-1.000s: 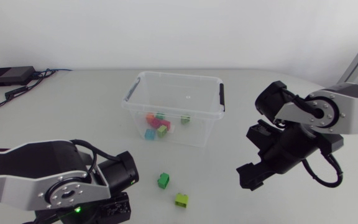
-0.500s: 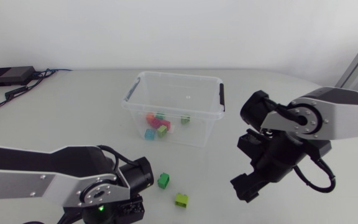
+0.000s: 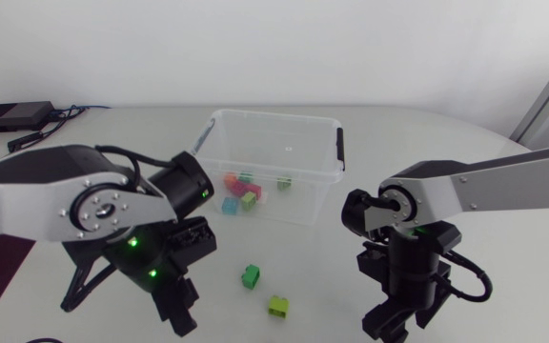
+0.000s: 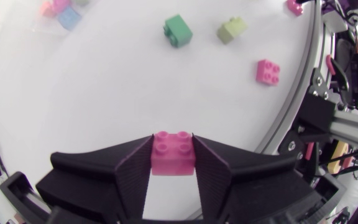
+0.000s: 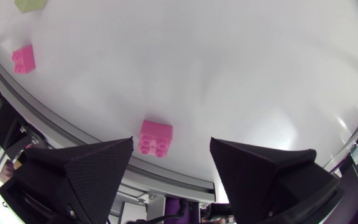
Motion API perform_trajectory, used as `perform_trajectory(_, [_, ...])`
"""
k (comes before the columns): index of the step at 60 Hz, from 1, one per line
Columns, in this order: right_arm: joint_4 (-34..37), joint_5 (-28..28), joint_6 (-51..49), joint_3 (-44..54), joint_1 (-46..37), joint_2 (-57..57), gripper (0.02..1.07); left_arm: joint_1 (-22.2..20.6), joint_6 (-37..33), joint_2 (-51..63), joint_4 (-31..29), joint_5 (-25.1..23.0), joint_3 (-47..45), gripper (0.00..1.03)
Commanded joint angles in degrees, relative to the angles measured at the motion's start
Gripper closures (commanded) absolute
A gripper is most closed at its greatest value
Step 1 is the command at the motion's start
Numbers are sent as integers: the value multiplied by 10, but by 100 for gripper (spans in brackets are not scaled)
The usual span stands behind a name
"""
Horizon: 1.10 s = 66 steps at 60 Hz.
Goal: Pick up the duplo bricks and place them in the container
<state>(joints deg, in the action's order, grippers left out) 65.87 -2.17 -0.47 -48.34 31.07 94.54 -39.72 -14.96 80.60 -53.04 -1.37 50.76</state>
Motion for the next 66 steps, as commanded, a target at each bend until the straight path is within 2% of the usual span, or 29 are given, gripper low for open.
perform_trajectory(1, [13, 10, -8, -7, 4, 28, 21, 11, 17, -17, -9, 3, 43, 83])
perform_trajectory(12, [16, 9, -14, 1, 30, 67, 21, 23, 42, -46, 9, 15, 122, 83])
perform_trajectory(14, [15, 9, -14, 1, 33, 74, 21, 25, 49, -51, 23, 15, 130, 83])
perform_trajectory(20, [2, -9, -17, 8, 43, 96, 30, 41, 69, -65, 79, 15, 145, 83])
perform_trajectory(25, [-7, -12, -18, 12, 50, 105, 32, 46, 80, -68, 112, 15, 147, 83])
perform_trajectory(29, [-28, -22, -17, 14, 61, 121, 47, 47, 91, -69, 144, 15, 152, 83])
perform_trajectory(33, [-48, -33, -16, 11, 70, 130, 70, 59, 99, -68, 181, 15, 152, 83])
perform_trajectory(35, [-50, -35, -16, 11, 65, 129, 73, 73, 110, -65, 222, 16, 152, 83])
perform_trajectory(38, [-50, -34, -17, 10, 54, 122, 80, 84, 119, -61, 253, 16, 150, 83])
perform_trajectory(40, [-50, -27, -17, 7, 43, 113, 88, 96, 128, -55, 286, 16, 144, 83])
perform_trajectory(45, [-43, -11, -17, -6, 22, 75, 96, 106, 145, -39, 344, 16, 137, 82])
perform_trajectory(57, [11, 16, -17, -99, -9, -11, 97, 114, 173, 19, 460, 16, 133, 78])
perform_trajectory(58, [14, 16, -18, -108, -10, -14, 97, 114, 174, 26, 466, 16, 134, 76])
perform_trajectory(62, [21, 16, -17, -148, -16, -26, 97, 114, 174, 53, 497, 26, 135, 58])
perform_trajectory(66, [20, 22, -18, -182, -25, -35, 97, 117, 174, 72, 525, 28, 134, 31])
